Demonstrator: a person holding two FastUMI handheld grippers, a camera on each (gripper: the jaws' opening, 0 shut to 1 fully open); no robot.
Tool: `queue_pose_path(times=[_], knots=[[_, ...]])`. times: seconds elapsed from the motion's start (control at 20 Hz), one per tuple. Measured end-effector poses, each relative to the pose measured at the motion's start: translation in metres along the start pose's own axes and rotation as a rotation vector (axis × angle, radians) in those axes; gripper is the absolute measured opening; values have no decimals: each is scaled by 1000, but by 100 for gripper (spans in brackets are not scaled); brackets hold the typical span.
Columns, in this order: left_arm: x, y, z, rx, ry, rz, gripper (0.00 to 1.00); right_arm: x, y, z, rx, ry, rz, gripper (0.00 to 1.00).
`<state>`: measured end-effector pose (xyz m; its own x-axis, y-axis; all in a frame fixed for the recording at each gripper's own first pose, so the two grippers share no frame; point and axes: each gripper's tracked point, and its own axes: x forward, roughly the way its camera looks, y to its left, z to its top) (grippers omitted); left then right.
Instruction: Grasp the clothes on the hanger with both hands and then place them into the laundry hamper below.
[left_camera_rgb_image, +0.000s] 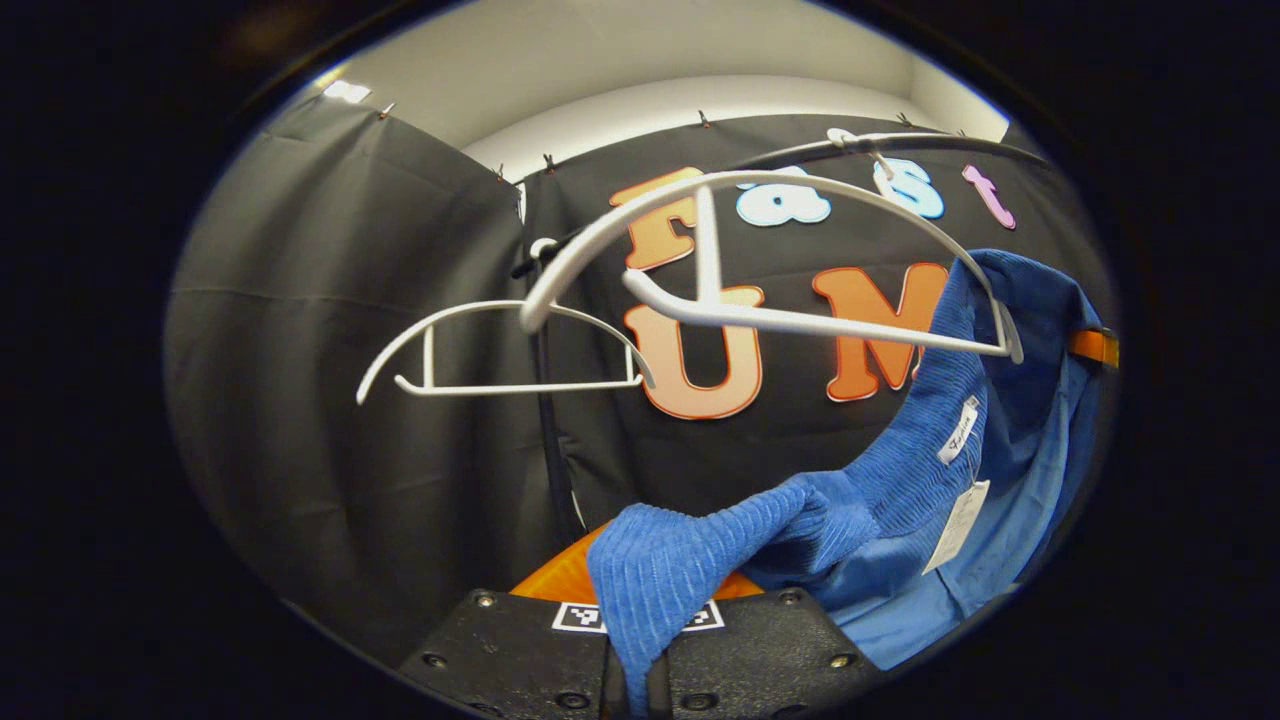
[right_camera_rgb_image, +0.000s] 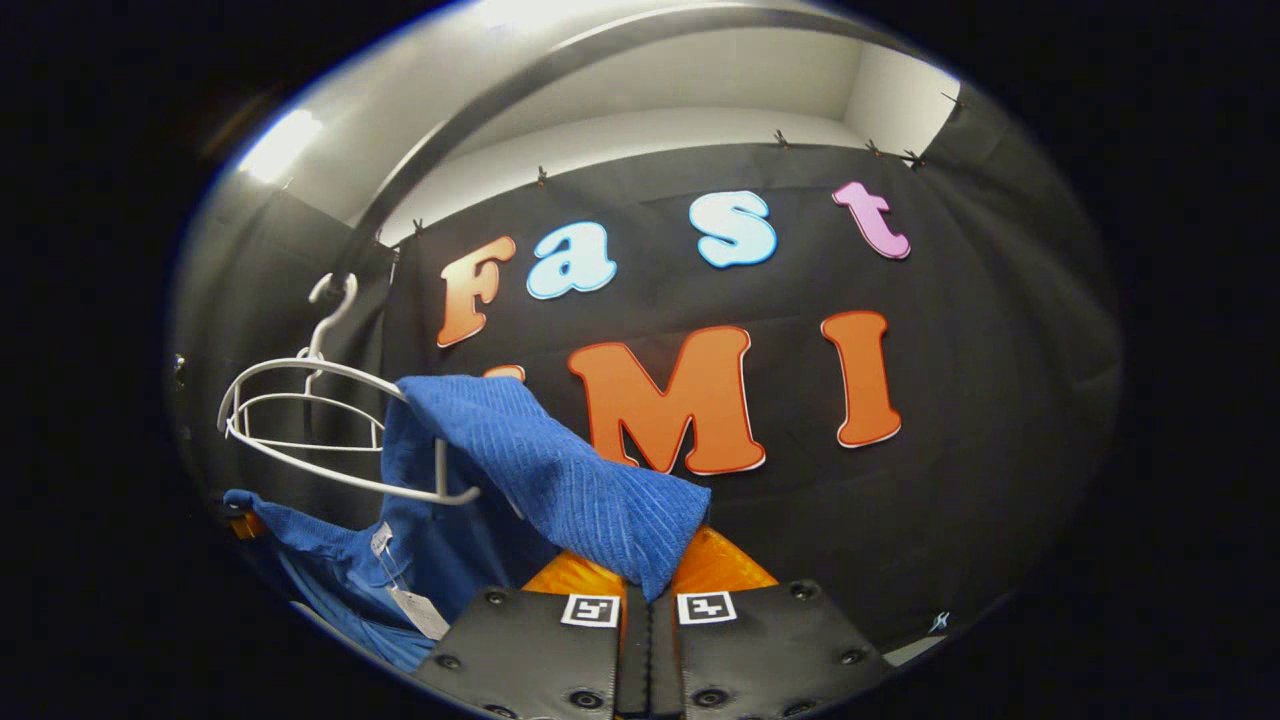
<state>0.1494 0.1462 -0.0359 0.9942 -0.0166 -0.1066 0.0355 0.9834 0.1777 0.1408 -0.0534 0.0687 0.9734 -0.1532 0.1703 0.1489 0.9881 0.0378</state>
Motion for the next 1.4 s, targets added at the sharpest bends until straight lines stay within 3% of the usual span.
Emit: queue_pose_path(times=[0.3,0.6,1.0,1.2,1.4], knots=[[0,-43,-32,2,62,-80,9,21,-40,-26,-26,58,-74,8],[-4,-76,-44,6,81,-124,8,10,-78,-63,-78,140,-164,8],[-19,-101,-53,36,109,-186,8,-33,-77,-85,-94,214,-108,8],[-22,-122,-58,29,127,-230,8,-43,-56,-84,-89,206,-52,8],[-17,-153,-74,7,169,-290,8,-45,-23,-111,-77,259,21,8]])
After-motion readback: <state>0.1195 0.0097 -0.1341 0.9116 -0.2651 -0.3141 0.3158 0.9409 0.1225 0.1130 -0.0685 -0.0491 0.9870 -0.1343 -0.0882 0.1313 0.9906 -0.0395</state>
